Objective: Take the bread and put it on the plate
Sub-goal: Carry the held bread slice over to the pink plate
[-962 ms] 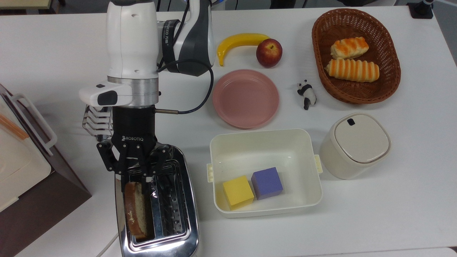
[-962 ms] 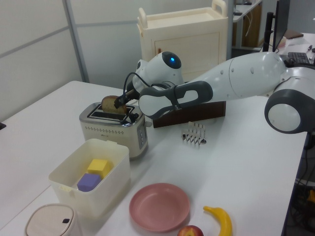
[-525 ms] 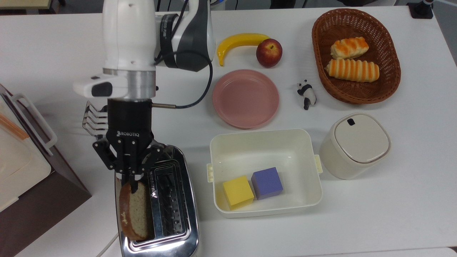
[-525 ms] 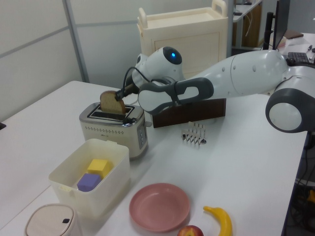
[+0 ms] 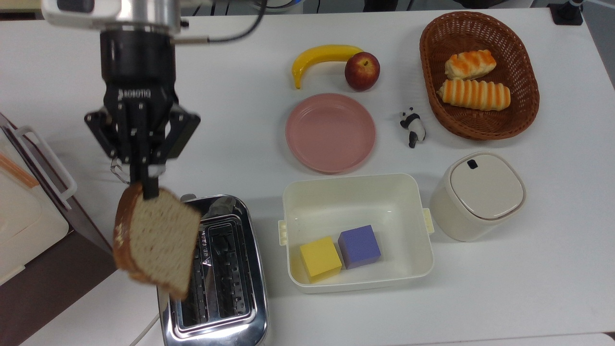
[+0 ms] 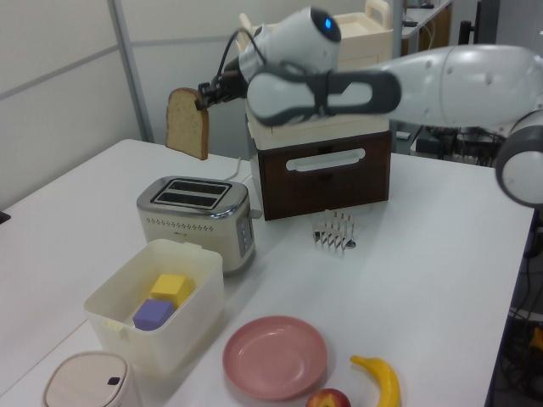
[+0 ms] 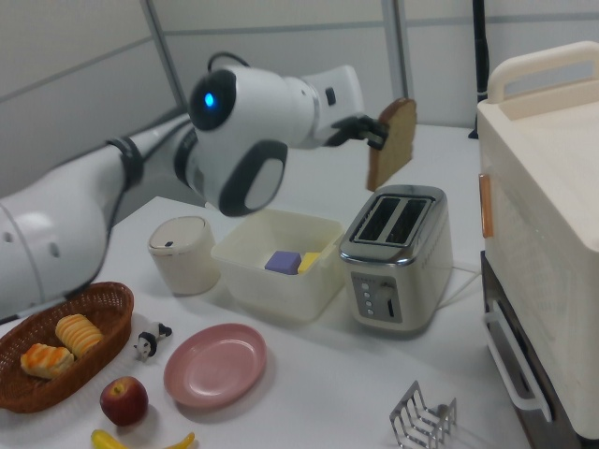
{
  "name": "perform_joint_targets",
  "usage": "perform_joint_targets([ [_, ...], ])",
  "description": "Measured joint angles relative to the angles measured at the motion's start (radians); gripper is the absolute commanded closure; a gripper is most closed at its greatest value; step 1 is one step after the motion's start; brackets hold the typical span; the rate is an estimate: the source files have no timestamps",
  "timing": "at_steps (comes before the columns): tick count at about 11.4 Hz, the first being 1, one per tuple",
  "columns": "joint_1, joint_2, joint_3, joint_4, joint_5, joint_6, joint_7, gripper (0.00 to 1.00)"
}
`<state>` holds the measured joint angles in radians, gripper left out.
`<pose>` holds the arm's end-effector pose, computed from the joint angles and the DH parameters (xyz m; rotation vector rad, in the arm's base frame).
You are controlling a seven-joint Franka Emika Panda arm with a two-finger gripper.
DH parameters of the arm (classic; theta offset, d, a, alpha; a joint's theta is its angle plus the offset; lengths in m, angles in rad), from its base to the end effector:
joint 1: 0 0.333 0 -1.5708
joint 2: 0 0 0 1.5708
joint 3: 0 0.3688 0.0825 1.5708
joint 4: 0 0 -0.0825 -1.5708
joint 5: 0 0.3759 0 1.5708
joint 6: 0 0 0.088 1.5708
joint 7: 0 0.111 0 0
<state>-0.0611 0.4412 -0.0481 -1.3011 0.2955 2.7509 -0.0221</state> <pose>0.7523 -0.0836 0.6625 -2.5872 0.3684 -1.4539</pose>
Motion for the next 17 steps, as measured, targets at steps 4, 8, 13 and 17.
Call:
perform_joint_targets([
  [4,-0.016,-0.155,-0.003,0.000,0.007,-0.517,0.005,1.00],
  [8,0.002,-0.200,0.003,-0.013,-0.039,-0.867,0.001,1.00],
  [13,0.153,-0.173,0.012,-0.111,-0.072,-1.014,0.000,1.00],
  [17,0.221,-0.126,0.013,-0.156,-0.072,-1.068,0.000,1.00],
])
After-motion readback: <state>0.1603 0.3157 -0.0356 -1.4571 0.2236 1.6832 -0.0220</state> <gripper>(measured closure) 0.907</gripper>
